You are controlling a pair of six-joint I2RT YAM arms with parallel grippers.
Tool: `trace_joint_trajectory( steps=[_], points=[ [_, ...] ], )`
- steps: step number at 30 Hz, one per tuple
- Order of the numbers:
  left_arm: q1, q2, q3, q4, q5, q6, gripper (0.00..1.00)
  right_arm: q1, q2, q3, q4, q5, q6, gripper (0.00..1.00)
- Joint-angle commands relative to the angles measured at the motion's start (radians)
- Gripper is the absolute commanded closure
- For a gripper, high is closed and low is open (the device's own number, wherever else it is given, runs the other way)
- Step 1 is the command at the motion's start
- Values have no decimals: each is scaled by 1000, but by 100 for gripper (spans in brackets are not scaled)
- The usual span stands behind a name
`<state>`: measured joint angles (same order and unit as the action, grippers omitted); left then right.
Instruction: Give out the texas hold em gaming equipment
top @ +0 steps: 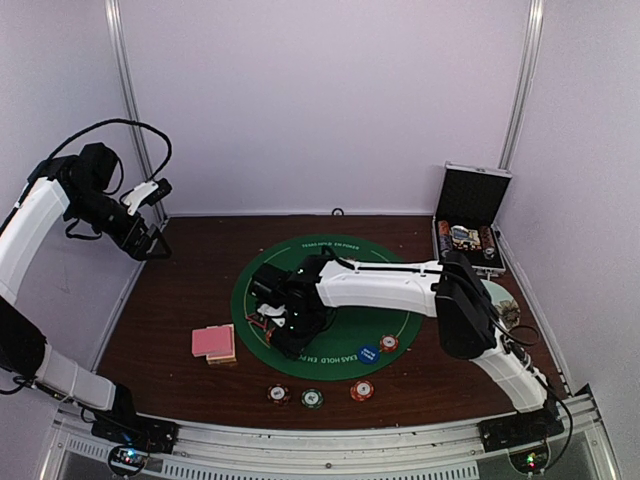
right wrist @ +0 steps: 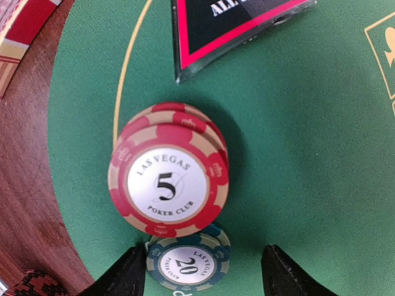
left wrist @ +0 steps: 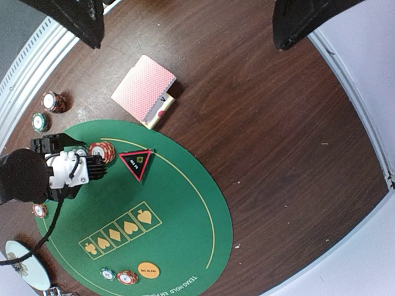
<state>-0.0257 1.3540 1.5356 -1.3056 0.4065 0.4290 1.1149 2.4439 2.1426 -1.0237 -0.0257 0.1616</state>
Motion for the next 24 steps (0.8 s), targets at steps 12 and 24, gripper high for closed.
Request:
trace_joint_trajectory(
  steps=[12, 24],
  points=[
    [7, 2, 19, 16, 5, 13, 2, 38, -285, -208, 31, -8, 40, 31],
    [7, -4, 25, 10, 9, 11, 2, 162, -371, -446, 46, -76, 83, 19]
  ],
)
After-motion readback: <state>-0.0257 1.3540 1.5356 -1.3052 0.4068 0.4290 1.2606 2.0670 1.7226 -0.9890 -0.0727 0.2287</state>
